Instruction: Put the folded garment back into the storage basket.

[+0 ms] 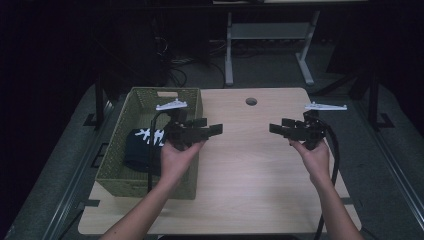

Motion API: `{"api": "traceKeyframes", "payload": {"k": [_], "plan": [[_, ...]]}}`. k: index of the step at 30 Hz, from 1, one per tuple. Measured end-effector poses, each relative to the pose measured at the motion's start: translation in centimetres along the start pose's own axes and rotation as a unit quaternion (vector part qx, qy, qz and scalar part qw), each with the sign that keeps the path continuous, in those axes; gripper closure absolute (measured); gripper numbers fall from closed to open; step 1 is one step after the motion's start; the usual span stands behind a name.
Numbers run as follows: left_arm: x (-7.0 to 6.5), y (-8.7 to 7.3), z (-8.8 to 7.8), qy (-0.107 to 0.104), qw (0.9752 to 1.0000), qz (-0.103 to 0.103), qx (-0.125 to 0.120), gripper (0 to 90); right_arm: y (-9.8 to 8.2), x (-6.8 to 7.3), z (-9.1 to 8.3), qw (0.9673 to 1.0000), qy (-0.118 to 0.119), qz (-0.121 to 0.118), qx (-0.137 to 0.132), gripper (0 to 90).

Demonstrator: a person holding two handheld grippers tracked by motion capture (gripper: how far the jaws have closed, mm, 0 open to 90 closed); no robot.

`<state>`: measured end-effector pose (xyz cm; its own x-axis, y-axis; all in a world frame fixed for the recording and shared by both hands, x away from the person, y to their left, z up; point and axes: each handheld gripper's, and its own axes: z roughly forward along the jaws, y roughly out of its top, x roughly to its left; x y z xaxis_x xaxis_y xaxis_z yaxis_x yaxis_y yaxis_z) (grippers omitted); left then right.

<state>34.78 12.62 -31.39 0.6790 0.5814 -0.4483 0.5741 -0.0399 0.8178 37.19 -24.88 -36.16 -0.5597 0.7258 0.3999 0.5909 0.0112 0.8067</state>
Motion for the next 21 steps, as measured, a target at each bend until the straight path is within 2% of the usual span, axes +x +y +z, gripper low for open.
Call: {"api": "traceKeyframes", "payload": {"k": [8,15,21], "plan": [[-0.9,-0.1,1.7,-0.007,0.9999,0.009,0.011,19.2,-1.0,-1.2,-0.9,0.9999,-0.013,0.005,0.006,25.0],[-1.6,-0.2,3.1,-0.013,0.9997,0.012,0.017,19.0,-1.8,-2.3,-1.9,0.9997,-0.019,0.014,-0.001,25.0],[-2.4,-0.7,4.3,-0.016,0.9993,0.026,0.022,18.8,-2.5,-3.1,-2.9,0.9994,-0.028,0.018,-0.003,25.0]]}}
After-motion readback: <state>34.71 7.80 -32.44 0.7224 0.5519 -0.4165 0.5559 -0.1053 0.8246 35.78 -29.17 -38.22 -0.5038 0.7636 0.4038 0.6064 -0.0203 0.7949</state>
